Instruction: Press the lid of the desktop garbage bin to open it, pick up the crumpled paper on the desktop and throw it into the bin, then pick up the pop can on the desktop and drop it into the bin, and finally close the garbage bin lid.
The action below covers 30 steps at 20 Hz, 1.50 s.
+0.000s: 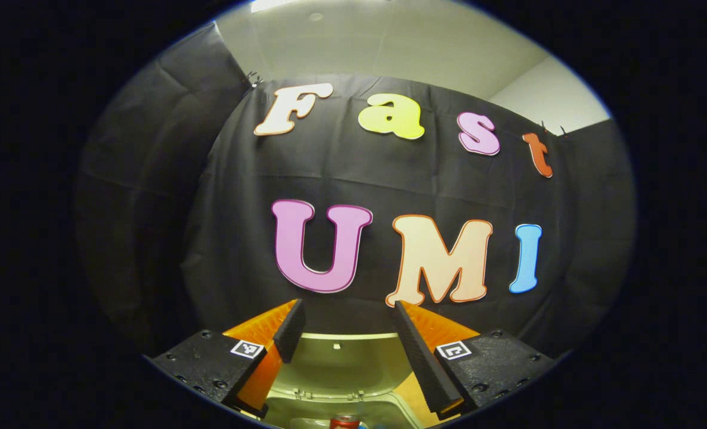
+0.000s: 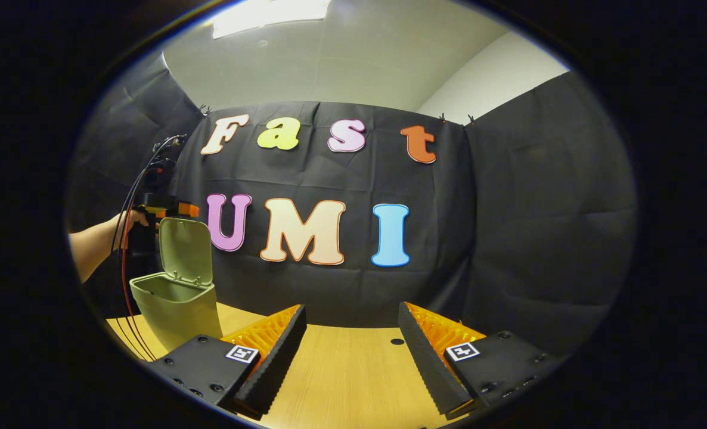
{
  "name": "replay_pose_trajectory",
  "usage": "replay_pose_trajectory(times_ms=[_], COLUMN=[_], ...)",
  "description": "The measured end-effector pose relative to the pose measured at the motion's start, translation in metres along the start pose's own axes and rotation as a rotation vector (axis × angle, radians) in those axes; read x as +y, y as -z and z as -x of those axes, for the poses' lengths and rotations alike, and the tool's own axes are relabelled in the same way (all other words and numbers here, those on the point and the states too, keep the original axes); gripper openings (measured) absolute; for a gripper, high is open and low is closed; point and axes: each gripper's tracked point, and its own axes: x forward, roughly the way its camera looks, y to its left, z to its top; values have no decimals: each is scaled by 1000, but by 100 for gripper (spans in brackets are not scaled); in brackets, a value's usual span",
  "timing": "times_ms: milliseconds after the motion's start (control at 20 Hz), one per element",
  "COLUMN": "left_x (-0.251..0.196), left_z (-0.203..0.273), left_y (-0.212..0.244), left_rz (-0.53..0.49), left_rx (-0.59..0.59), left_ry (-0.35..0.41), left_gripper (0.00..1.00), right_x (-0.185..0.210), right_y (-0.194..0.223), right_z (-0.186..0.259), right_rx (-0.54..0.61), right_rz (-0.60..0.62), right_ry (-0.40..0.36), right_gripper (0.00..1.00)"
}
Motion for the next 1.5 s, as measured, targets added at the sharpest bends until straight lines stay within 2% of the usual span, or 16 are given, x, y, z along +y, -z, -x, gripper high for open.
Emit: replay_pose_trajectory(times_ms=[100, 200, 250, 400, 450, 500, 550, 600, 650, 700, 750, 850, 900, 1050, 1100, 1500], left_x=[-9, -11, -12, -12, -13, -15, -15, -16, -16, -17, -18, -19, -19, -17, -16, -22], left_z=[10, 20, 27, 43, 49, 55, 61, 67, 71, 77, 81, 91, 96, 110, 114, 144], left_y=[3, 8, 10, 12, 13, 15, 18, 21, 24, 28, 32, 37, 41, 55, 60, 119], left_rz=[-45, -102, -111, -71, -54, -43, -40, -44, -49, -56, -62, -66, -64, -62, -56, 30], left_rx=[5, 19, 19, 14, 18, 20, 26, 29, 37, 47, 59, 73, 80, 111, 122, 229], left_ry=[14, 8, 5, -10, -10, -7, -6, -7, -8, -7, -8, -9, -11, -17, -20, -6], left_gripper=[90, 86, 90, 87, 91, 87, 91, 87, 91, 87, 91, 87, 91, 90, 87, 88], right_x=[-2, -1, 0, 5, 8, 11, 13, 16, 20, 24, 27, 32, 35, 44, 45, 58], right_y=[-4, -3, -1, 4, 4, 4, 5, 7, 9, 9, 8, 11, 13, 16, 15, 17], right_z=[1, 0, 0, -2, -3, -3, -2, -2, -2, -2, -1, -1, -1, -2, -1, 4], right_rx=[-6, -5, -2, 7, 7, 6, 6, 11, 15, 14, 9, 10, 15, 29, 28, 28], right_rz=[-7, -20, -23, -33, -35, -38, -40, -42, -45, -48, -50, -51, -51, -60, -59, -58], right_ry=[-19, -44, -57, -101, -115, -131, -146, -160, -176, -190, -202, -226, -237, -271, -278, -311], right_gripper=[98, 98, 98, 98, 98, 98, 98, 98, 98, 98, 98, 98, 98, 98, 99, 98])
